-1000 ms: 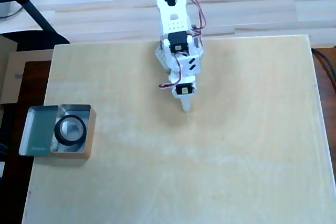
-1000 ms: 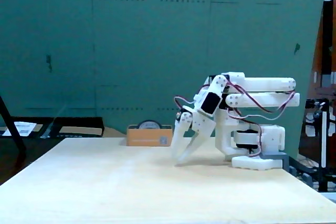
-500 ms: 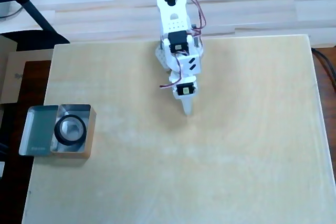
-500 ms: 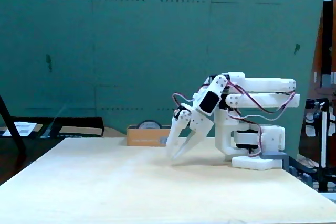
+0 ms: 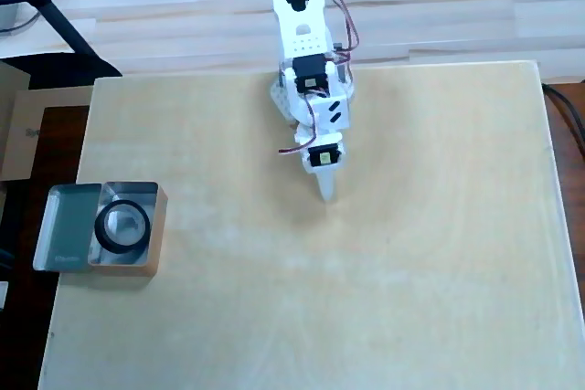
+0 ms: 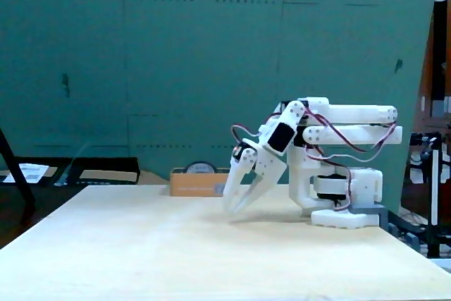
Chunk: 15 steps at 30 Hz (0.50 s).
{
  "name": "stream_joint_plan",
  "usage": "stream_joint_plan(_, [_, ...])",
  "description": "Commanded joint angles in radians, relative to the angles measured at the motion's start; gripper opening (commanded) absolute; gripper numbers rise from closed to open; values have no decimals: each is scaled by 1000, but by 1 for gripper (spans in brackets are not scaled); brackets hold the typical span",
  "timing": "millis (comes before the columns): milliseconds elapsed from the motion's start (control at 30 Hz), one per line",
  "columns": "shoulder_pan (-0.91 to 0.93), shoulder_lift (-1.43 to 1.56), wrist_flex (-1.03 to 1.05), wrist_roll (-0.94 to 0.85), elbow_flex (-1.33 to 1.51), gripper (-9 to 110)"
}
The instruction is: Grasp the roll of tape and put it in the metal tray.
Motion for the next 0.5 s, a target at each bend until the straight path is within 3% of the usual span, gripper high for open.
stream_joint_plan(0, [-6,288,-9,-9,11,0])
stream_joint_plan(467, [0,288,-12,-2,9,0])
